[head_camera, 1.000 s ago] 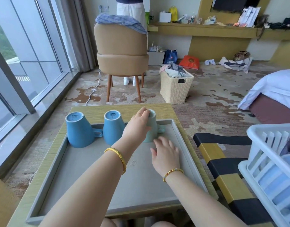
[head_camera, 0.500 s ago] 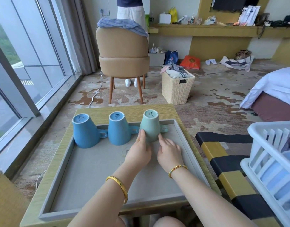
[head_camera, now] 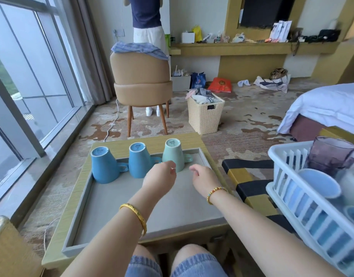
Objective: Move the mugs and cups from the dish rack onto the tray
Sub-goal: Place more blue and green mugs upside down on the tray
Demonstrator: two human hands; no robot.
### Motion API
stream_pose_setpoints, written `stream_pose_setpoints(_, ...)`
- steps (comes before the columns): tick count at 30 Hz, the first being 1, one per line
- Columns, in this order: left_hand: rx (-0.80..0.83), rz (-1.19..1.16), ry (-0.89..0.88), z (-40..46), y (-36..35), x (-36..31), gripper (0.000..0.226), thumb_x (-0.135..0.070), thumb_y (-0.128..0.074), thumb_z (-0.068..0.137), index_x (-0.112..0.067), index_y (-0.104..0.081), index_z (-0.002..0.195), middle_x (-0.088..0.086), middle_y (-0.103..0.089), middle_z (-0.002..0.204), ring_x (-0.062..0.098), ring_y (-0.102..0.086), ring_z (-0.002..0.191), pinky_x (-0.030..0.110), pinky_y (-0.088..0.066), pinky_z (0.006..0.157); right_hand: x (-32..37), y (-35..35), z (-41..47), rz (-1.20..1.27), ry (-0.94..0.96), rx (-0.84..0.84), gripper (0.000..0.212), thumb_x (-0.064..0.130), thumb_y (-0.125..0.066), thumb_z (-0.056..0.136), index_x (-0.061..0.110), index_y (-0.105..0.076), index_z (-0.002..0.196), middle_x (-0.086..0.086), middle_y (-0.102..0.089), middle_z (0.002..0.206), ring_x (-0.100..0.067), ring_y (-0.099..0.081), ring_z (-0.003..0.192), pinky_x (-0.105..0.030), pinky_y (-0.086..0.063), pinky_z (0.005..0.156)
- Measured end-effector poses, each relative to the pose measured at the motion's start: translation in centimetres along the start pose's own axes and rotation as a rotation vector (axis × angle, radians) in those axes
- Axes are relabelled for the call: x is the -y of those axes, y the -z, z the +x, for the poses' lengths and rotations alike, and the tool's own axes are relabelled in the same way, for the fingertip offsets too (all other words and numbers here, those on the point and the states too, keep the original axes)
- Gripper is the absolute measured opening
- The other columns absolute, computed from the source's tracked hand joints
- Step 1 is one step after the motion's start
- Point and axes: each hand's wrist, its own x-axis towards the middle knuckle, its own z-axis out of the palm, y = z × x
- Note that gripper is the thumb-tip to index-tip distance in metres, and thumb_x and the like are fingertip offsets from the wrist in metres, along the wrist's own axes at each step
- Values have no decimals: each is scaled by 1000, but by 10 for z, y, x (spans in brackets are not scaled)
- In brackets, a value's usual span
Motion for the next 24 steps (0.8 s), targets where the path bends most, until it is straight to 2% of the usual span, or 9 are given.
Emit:
stream_pose_setpoints(5, -66, -9, -167, -19, 30, -70, 25, -17, -34, 95, -11, -59, 99, 12, -65, 94, 29, -57, 80, 32, -42, 64, 10, 80, -31, 78, 22, -139, 31, 14, -36, 95, 18, -63, 108, -2, -69, 107, -16, -60, 85, -24, -44, 68)
stream_pose_setpoints(9, -25, -105, -269, -44, 30, -139, 29, -16, -37, 94, -12, -61, 108, 9, -67, 101, 28, -62, 93, 32, -47, 73, -3, 141, -74, 178, -3, -268, 31, 10, -35, 95, 17, -64, 106, 1, -69, 102, -12, -59, 87, -24, -44, 73)
stream_pose_setpoints(13, 46, -156, -404, -73, 10, -204, 23, -13, -35, 93, -11, -58, 93, 7, -64, 89, 27, -61, 84, 34, -49, 72, -39, 192, -117, 175, -74, -384, 33, 9, -35, 95, 16, -64, 107, 3, -67, 99, -15, -60, 95, -28, -47, 82)
stream_pose_setpoints(15, 77, -170, -467, -89, -4, -232, 27, -14, -35, 93, -13, -60, 104, 7, -66, 95, 28, -62, 90, 33, -48, 72, -58, 212, -133, 183, -130, -432, 32, 8, -36, 95, 14, -65, 105, 1, -67, 99, -17, -61, 97, -29, -47, 85)
stream_pose_setpoints(17, 121, -198, -501, -105, -21, -253, 33, -16, -36, 94, -16, -57, 119, 10, -67, 105, 28, -63, 91, 31, -48, 72, -77, 227, -146, 191, -195, -466, 31, 8, -36, 94, 15, -64, 104, 0, -68, 99, -18, -61, 95, -26, -47, 77)
stream_pose_setpoints(19, 182, -232, -515, -118, -39, -270, 35, -15, -35, 94, -17, -56, 122, 11, -67, 107, 29, -63, 91, 27, -45, 67, -95, 240, -159, 172, -277, -475, 31, 8, -36, 92, 16, -64, 105, -3, -68, 104, -19, -60, 95, -25, -45, 74)
stream_pose_setpoints(21, 223, -231, -524, -129, -57, -282, 34, -13, -36, 93, -15, -58, 119, 13, -66, 107, 31, -61, 96, 25, -41, 68, -114, 250, -170, 150, -369, -464, 32, 7, -35, 92, 12, -63, 106, -9, -67, 109, -24, -60, 99, -26, -44, 79)
stream_pose_setpoints(24, 272, -219, -537, -139, -78, -295, 35, -10, -39, 92, -14, -56, 122, 12, -63, 115, 30, -57, 107, 29, -44, 80, -135, 257, -185, 36, -468, -394, 33, 6, -36, 91, 9, -61, 113, -15, -64, 118, -31, -58, 108, -33, -46, 90)
